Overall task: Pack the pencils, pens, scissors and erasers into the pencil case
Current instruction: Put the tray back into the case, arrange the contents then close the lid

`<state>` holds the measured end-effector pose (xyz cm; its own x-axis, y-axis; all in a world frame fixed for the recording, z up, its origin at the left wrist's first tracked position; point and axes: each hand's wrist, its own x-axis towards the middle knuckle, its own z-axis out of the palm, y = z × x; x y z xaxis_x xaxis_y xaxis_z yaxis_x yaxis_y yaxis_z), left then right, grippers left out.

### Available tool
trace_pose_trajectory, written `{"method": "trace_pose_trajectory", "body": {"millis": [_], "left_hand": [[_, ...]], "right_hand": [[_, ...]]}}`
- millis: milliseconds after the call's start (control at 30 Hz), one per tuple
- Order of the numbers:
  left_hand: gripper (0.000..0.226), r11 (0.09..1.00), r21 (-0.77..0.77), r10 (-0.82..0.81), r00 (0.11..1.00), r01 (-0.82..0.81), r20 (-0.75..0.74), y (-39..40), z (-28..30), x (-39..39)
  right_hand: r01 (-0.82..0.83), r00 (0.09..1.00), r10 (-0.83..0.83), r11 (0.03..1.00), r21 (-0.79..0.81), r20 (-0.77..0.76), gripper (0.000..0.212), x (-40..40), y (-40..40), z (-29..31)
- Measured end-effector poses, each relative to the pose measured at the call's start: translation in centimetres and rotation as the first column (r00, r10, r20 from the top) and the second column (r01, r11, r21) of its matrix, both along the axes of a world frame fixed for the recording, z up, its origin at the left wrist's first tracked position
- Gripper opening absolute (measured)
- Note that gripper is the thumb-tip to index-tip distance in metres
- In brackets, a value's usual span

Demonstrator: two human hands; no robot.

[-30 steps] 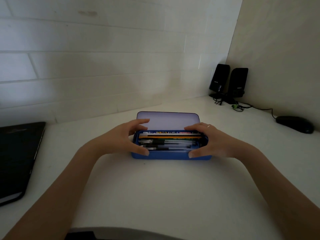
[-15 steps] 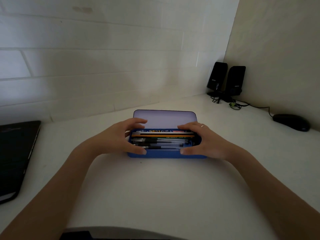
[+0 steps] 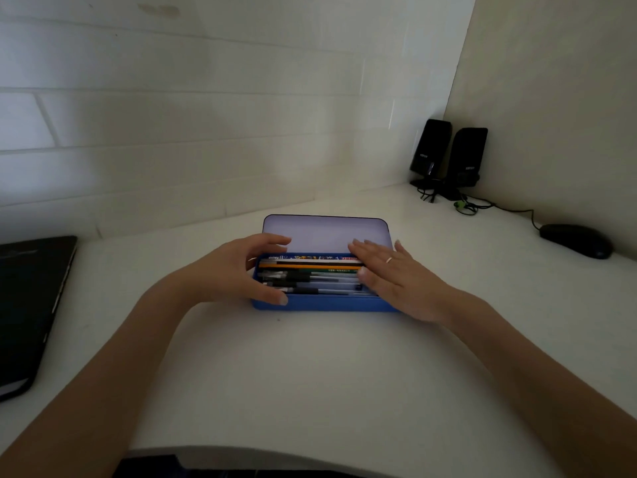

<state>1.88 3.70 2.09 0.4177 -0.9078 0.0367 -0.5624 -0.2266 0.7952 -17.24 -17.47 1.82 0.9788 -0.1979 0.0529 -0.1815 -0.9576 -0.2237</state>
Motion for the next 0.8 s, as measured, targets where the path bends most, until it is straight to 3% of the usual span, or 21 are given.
{"method": "trace_pose_trajectory", "body": {"millis": [200,300,367,433,500,600,800], "left_hand": [[0.093,1.0,-0.017,0.018,1.0,-0.017,0.004,-0.1,0.0,-0.2],[0.096,0.999,-0.033,0.018,1.0,-0.018,0.009,-0.1,0.0,-0.3],[0.097,0.999,-0.039,0.023,1.0,-0.022,0.011,-0.1,0.0,-0.2],[0.098,0.999,-0.039,0.026,1.0,-0.026,0.016,-0.1,0.1,-0.1],[0.099,0.999,-0.036,0.018,0.999,-0.017,0.033,-0.2,0.1,-0.1],[0.099,0.999,-0.038,0.011,0.999,-0.009,0.039,-0.2,0.2,-0.1],[0.1,1.0,-0.029,0.002,1.0,-0.002,0.002,0.0,0.2,0.1]], "right_hand": [[-0.015,1.0,0.015,0.999,0.038,-0.002,0.054,0.0,-0.1,0.0],[0.013,0.996,-0.044,0.935,0.355,0.08,0.052,-0.4,0.0,-0.1],[-0.03,0.982,-0.086,0.803,0.595,0.166,0.055,-0.6,-0.1,0.0],[-0.07,0.965,-0.139,0.684,0.726,0.224,0.061,-0.9,-0.9,0.5],[-0.051,0.937,-0.22,0.68,0.731,0.271,0.068,-1.6,-2.2,1.1],[0.0,0.948,-0.199,0.779,0.627,0.247,0.083,-2.4,-2.8,1.2],[0.074,0.989,-0.123,0.893,0.444,0.081,0.054,-1.6,-1.7,-0.5]]}}
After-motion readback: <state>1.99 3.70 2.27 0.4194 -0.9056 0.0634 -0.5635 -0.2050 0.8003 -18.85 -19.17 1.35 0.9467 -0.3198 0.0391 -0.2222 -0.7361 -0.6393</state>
